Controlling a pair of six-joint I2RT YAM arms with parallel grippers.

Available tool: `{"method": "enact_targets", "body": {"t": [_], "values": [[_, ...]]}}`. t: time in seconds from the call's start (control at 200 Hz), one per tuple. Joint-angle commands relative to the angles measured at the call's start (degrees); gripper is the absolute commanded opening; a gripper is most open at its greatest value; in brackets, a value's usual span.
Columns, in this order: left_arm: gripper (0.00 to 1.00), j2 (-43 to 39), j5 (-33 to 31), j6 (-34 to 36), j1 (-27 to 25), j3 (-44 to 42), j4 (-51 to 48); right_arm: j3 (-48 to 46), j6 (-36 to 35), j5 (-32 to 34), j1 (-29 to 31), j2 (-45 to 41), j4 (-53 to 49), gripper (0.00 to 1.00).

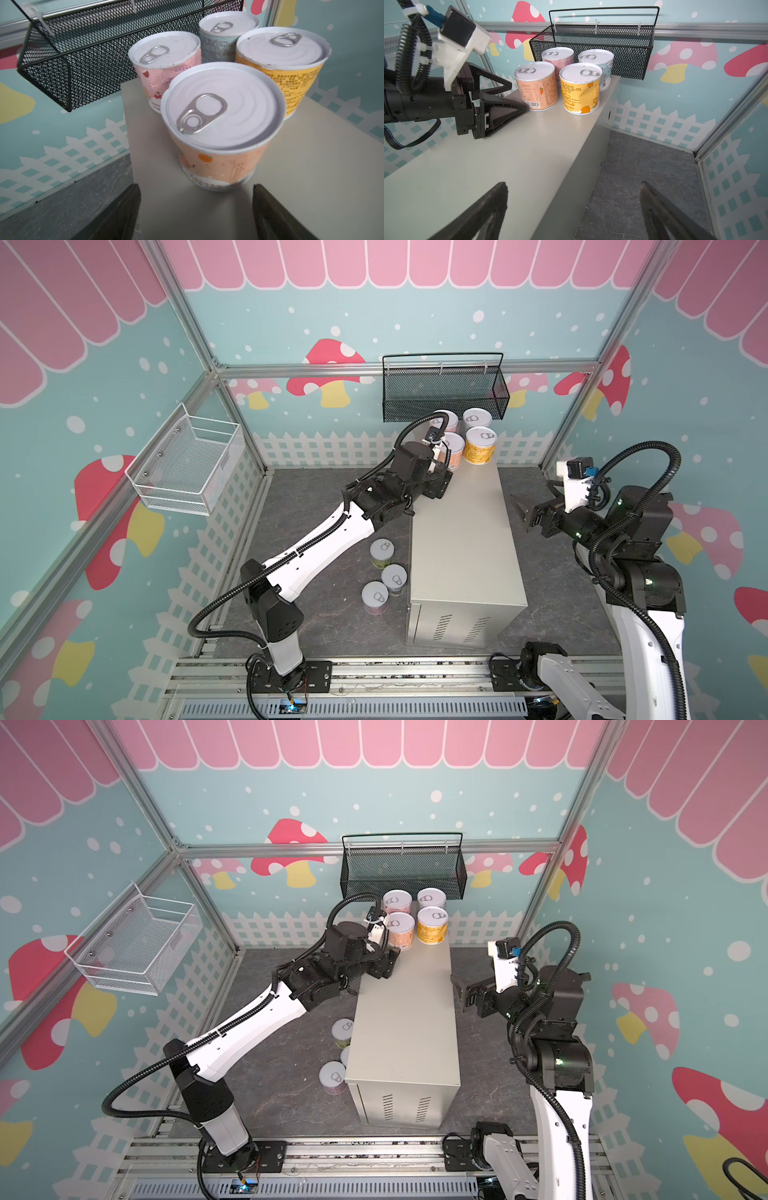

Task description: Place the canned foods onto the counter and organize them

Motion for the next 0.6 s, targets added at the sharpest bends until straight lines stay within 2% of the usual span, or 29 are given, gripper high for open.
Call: {"method": "enact_targets", "body": {"t": [0.0,0.3,0.595], "values": [[0.84,1.2,1.7,0.2,0.6,1.9,0.5,0.1,-1.3,-0.8,-0.2,-0.3,-0.6,0.99],[0.87,2.4,4.6,0.2,0.9,3.2,0.2,-0.4,-1.6,-0.6,-0.1,-0.2,-0.5,0.99],[0.87,4.1,2.5,-0.5,1.1,4.6,0.1,-0.8,-1.8,-0.5,-0.1,-0.3,-0.2,1.00]]}}
